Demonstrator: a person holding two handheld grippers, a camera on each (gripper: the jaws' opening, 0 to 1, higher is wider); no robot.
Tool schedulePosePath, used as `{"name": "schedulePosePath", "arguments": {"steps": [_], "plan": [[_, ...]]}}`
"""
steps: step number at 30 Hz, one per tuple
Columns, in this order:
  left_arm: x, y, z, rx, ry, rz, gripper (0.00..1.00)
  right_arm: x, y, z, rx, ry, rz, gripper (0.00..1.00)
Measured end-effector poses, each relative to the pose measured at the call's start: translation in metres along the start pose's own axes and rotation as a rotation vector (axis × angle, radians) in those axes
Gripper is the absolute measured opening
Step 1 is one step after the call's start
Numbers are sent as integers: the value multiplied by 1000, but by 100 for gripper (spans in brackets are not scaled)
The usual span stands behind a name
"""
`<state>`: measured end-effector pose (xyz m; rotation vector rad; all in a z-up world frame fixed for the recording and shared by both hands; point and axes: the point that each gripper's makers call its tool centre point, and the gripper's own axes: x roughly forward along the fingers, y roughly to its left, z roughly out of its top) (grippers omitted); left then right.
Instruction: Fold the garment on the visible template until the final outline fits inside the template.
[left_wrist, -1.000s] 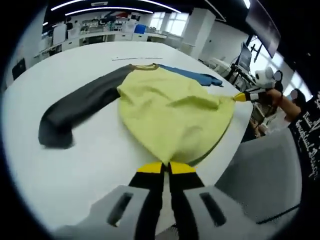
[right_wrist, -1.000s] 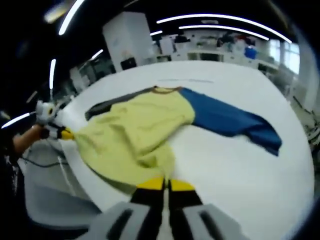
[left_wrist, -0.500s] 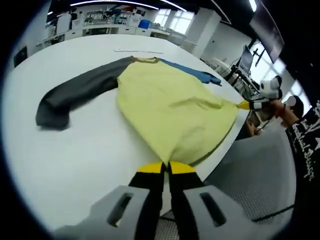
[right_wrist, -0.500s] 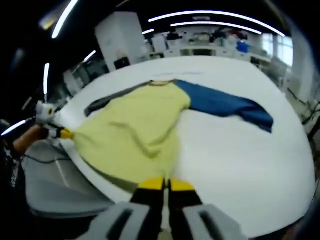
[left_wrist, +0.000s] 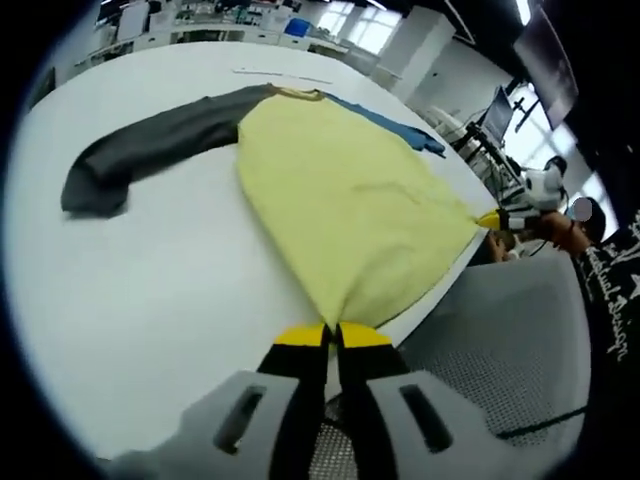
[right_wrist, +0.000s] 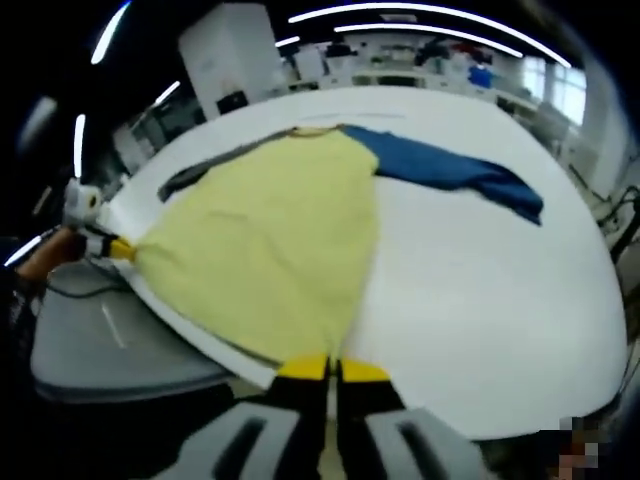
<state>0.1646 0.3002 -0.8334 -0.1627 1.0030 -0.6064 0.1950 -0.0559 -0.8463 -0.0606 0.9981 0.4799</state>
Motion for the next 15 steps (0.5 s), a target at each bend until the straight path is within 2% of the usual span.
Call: {"name": "schedulePosePath", "arguments": {"steps": [8, 15], "plan": [[2, 7, -7, -63, 9, 30, 1, 2, -1, -6, -9, 26, -16, 0], [1, 11, -11, -34, 20, 52, 4, 4, -3, -7, 9, 20, -7, 0]]}}
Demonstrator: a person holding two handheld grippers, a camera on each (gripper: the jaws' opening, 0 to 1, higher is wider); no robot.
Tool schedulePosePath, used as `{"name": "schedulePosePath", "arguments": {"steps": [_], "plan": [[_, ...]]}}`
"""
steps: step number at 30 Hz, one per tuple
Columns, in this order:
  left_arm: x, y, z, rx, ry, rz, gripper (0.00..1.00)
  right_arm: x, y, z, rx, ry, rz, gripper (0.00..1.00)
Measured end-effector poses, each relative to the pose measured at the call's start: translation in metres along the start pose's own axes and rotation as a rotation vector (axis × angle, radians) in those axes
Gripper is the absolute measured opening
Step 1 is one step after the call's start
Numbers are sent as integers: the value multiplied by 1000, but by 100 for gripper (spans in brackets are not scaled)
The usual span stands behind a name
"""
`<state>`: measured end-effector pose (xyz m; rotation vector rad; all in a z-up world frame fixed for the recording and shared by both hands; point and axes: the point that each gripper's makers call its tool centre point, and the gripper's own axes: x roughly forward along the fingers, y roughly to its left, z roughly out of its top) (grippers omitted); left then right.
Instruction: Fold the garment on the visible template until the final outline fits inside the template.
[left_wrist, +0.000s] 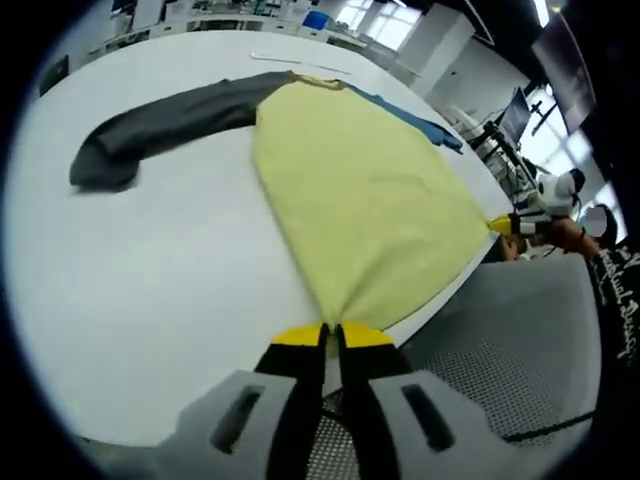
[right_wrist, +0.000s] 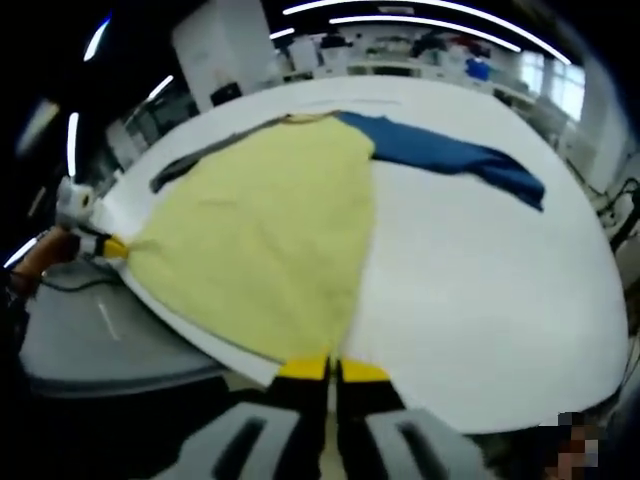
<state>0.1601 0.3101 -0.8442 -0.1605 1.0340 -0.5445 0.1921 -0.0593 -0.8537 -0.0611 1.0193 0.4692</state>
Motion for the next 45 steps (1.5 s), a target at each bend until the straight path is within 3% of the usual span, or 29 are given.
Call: {"name": "schedulePosePath", "arguments": {"steps": [5, 9, 15, 23, 35, 45], "plan": [[2, 4, -1, 50, -1, 14, 15, 1, -1, 1, 19, -10, 4, 0], [1, 1, 10, 131, -58, 40, 26, -2, -2, 3, 8, -24, -5, 13], [-4, 4, 27, 174, -152, 84, 47, -6, -10, 16, 3, -73, -26, 36], [-3, 4, 39, 209, -209, 103, 73, -12, -37, 41, 45, -163, -72, 51], [1, -2, 48, 229, -237, 93, 98, -5, -84, 79, 126, -265, -108, 59], [1, -2, 55, 227, -253, 94, 99, 2, -142, 112, 185, -317, -205, 54]]}}
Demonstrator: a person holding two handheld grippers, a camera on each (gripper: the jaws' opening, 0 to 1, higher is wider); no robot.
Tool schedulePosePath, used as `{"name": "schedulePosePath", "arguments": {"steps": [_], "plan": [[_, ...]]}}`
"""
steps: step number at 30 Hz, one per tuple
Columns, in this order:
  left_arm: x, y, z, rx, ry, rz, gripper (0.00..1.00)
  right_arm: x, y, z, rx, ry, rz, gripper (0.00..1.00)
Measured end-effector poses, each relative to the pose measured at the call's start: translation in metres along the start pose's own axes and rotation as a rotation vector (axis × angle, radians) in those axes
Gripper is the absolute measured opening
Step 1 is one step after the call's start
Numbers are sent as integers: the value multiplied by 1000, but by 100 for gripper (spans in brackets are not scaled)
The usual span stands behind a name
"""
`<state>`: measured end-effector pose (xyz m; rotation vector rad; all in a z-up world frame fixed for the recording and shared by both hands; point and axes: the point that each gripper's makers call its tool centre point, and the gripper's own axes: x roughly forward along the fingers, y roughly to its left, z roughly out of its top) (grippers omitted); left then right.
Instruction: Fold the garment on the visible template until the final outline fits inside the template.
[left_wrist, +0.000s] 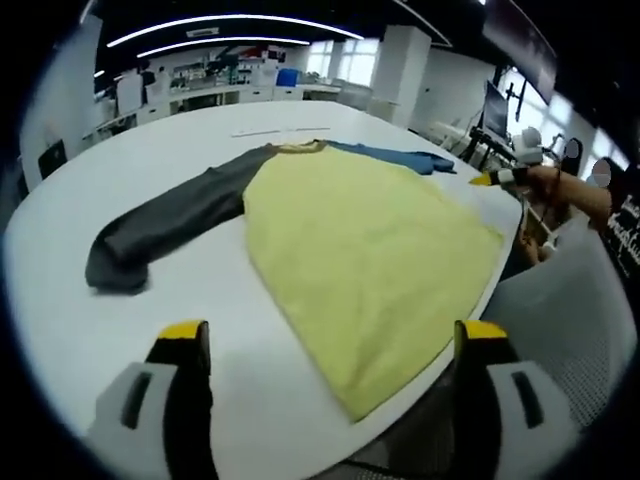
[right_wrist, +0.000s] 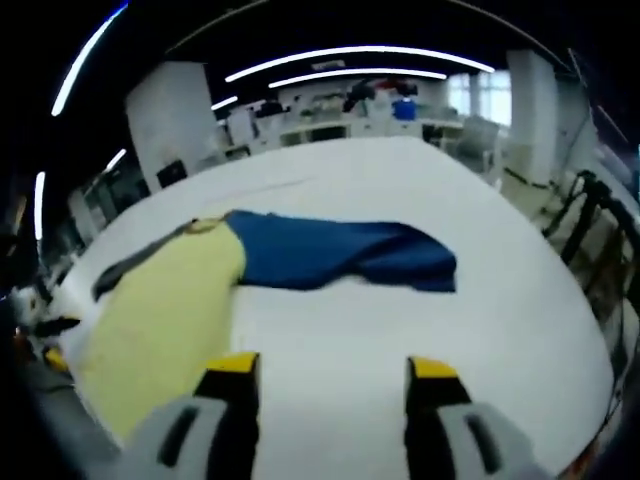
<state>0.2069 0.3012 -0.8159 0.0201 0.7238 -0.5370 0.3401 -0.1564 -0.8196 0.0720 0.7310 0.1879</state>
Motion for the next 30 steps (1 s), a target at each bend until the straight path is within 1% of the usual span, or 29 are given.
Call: {"name": "schedulePosePath", "arguments": {"steps": [2, 4, 7, 10, 14, 16, 18, 20, 21, 24, 28, 30], "plan": [[0, 2, 2, 3, -6, 5, 99, 4, -9, 6, 24, -15, -25, 51], [0, 3, 3, 2, -11, 14, 98, 9, -17, 10, 37, -15, -50, 47], [-2, 7, 6, 15, -27, 33, 93, 19, -32, 19, 36, -26, -84, 41], [-3, 9, 11, 2, -49, 40, 93, 23, -38, 27, 33, -40, -111, 35], [-2, 12, 9, -4, -34, 49, 90, 38, -55, 33, 24, -36, -138, 28], [-1, 12, 7, -13, -29, 51, 90, 39, -53, 35, 17, -38, -146, 26], [-1, 12, 6, -21, -25, 53, 88, 46, -57, 38, 8, -40, -148, 24], [-1, 12, 4, -27, -17, 54, 87, 48, -55, 39, -7, -34, -149, 23], [0, 12, 3, -31, -14, 55, 87, 53, -58, 40, -13, -31, -153, 22], [1, 13, 4, -36, -11, 57, 86, 60, -65, 40, -28, -16, -163, 19], [2, 14, 6, -38, -12, 59, 84, 68, -66, 38, -45, 3, -169, 17], [2, 14, 6, -38, -7, 59, 83, 68, -65, 34, -55, 17, -177, 16]]}}
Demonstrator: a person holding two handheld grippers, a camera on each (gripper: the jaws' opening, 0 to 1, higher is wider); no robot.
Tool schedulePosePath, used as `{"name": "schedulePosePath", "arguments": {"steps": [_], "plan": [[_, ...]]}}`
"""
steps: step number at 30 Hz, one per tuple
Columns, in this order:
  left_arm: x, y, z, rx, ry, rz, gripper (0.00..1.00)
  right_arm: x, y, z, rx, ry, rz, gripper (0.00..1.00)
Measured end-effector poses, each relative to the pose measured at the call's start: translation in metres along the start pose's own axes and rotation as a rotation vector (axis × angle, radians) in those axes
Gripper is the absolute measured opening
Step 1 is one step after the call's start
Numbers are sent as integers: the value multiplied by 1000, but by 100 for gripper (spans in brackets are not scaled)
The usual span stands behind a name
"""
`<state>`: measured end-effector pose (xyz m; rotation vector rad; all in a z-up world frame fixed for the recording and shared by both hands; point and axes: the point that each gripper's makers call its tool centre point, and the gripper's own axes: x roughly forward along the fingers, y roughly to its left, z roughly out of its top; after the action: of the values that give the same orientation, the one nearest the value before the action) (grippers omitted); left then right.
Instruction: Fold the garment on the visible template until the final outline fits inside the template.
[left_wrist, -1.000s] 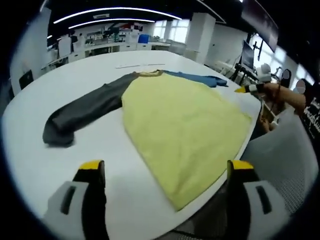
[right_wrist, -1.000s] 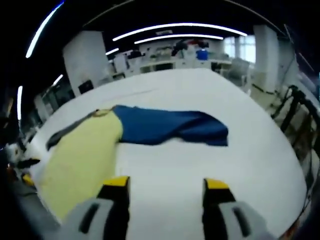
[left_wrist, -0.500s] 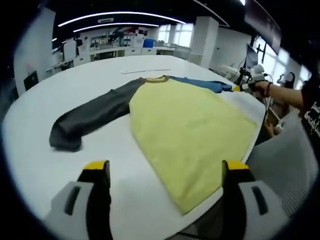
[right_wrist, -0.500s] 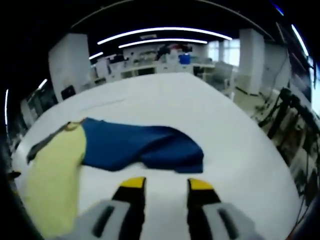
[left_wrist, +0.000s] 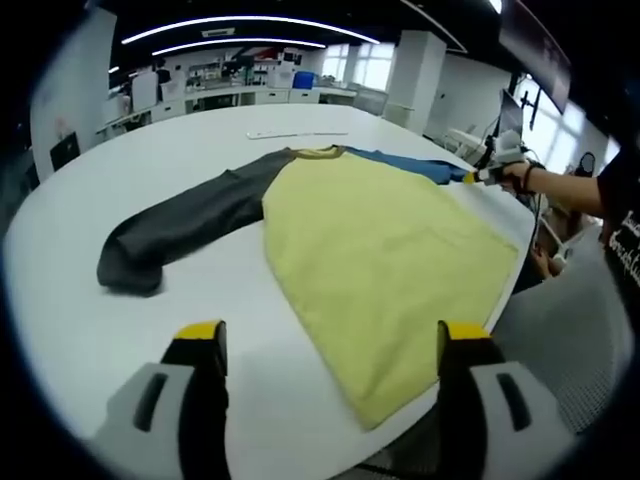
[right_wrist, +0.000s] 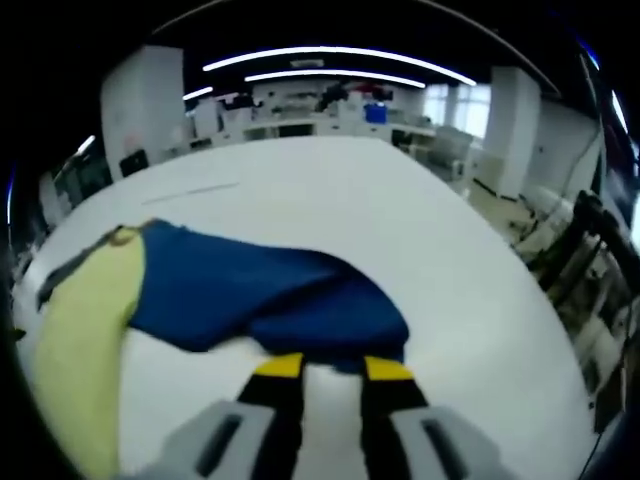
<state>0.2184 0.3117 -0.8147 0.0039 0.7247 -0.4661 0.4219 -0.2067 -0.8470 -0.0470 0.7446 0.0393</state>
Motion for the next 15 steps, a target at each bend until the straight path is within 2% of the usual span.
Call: {"name": "schedulePosePath", "arguments": {"steps": [5, 8, 15], "plan": [[1, 1, -1, -3, 6, -2, 82, 4, -8, 2, -41, -2, -30, 8], [2, 2, -2, -3, 14, 1, 81, 2, -11, 1, -52, 4, -42, 0], [3, 4, 2, 4, 7, -2, 80, -10, -16, -5, -42, 26, -30, 0]]}}
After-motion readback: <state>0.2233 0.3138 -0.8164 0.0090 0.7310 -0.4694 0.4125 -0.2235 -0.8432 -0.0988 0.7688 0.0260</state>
